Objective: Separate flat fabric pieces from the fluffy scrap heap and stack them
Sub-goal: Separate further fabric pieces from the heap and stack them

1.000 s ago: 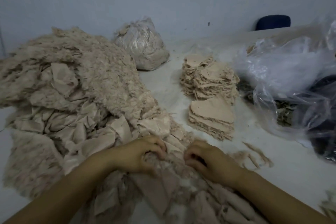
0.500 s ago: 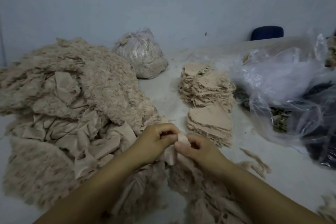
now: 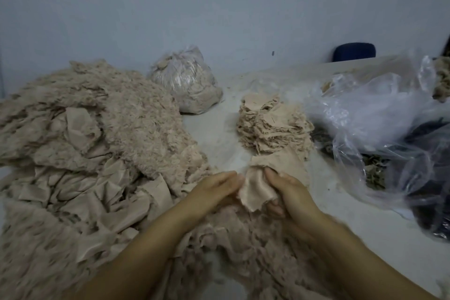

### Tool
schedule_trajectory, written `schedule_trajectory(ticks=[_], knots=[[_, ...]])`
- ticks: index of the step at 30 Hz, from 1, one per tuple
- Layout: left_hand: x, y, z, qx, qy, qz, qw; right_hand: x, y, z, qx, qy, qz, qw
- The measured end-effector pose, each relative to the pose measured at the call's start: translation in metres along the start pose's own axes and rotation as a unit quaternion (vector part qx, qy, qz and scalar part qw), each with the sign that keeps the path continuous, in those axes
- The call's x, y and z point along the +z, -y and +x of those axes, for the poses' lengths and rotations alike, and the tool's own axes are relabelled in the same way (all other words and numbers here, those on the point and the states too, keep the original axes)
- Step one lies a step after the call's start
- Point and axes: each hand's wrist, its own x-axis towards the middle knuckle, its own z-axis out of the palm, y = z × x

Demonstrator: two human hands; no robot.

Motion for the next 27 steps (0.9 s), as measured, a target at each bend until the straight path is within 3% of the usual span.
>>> schedule_trajectory(ticks=[3,6,10,14,18,20,24,27], knots=[[0.023,-0.005,0.015,-0.043,-0.061,-0.147,0.986,0.002,-0.008,0.001,-0.002,-0.005,0.033,0.999],[0.029,-0.005,0.024,-0.029,-0.111,-0.093,0.989,-0.006,-0.007,0.003,-0.005,-0.047,0.002,0.999],[0.035,-0.009,0.026,-0.041,-0.067,-0.055,0.995,-0.014,-0.011,0.008,-0.029,-0.127,-0.046,0.99],[0.035,-0.008,0.03,-0.023,-0.08,-0.036,0.996,-0.019,-0.019,0.01,-0.065,-0.187,-0.107,0.974],[0.035,-0.011,0.034,-0.011,-0.069,0.032,0.997,-0.016,-0.017,0.008,-0.008,-0.116,-0.065,0.991],[0.037,-0.011,0.036,0.0,-0.079,0.008,0.997,-0.014,-0.018,0.006,0.0,-0.088,-0.083,0.993],[0.028,-0.011,0.041,0.027,-0.164,-0.066,0.984,-0.011,-0.02,0.0,-0.009,-0.103,-0.069,0.992],[0.01,-0.015,0.045,-0.009,-0.248,-0.143,0.958,-0.022,-0.025,-0.005,0.001,-0.065,-0.162,0.985]])
